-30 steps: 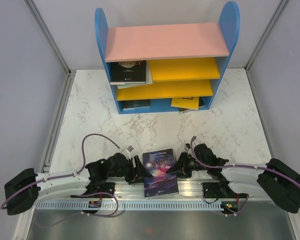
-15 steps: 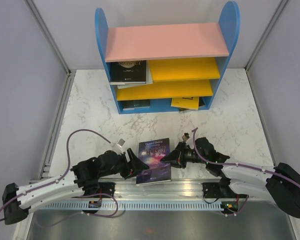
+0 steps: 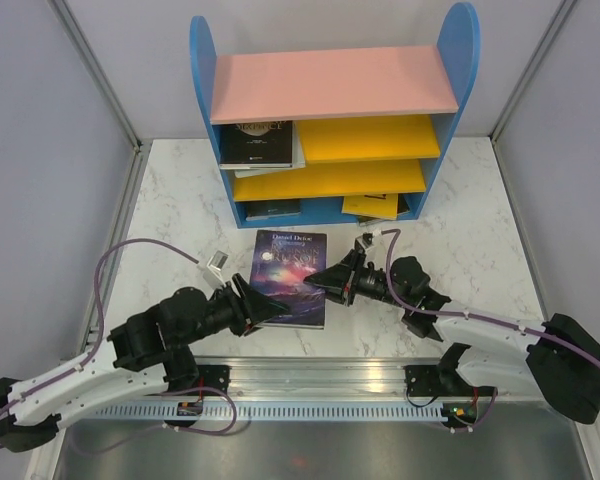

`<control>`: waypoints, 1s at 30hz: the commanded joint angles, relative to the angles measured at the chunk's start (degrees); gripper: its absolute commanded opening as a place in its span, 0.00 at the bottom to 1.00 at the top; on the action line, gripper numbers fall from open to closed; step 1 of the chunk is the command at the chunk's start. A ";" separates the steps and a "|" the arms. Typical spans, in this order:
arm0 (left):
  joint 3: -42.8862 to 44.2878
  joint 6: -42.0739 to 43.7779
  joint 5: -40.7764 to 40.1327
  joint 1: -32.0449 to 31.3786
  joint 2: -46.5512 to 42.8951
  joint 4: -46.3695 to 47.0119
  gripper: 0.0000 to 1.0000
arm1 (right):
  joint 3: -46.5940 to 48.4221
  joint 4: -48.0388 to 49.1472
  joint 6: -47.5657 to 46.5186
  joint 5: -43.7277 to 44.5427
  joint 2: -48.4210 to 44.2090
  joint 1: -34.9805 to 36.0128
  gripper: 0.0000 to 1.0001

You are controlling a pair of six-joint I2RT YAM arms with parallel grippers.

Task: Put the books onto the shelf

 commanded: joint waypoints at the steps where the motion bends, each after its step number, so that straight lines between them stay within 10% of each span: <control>1: 7.11 6.26 -0.42 0.33 6.00 2.00 0.54 | 2.10 16.09 2.80 1.19 1.59 0.59 0.00; 6: 8.71 9.43 9.22 8.21 10.94 3.92 0.54 | 2.27 17.25 2.28 1.10 2.48 0.59 0.00; 13: 8.79 11.98 25.68 25.11 13.04 4.98 0.03 | 5.16 17.69 1.39 1.28 5.20 0.59 0.00; 17: 12.22 14.88 26.66 26.53 16.21 3.67 0.02 | 8.68 15.15 0.78 0.40 6.87 0.59 0.00; 22: 17.14 17.08 21.57 26.53 17.97 -0.37 0.02 | 10.79 8.58 0.60 1.10 6.00 0.68 0.69; 25: 18.81 17.61 18.23 26.53 17.88 -3.10 0.02 | 11.15 4.18 0.69 2.33 3.71 1.20 0.85; 30: 19.44 17.79 15.41 26.53 17.62 -4.86 0.02 | 10.80 -1.63 0.60 5.22 -1.46 3.49 0.82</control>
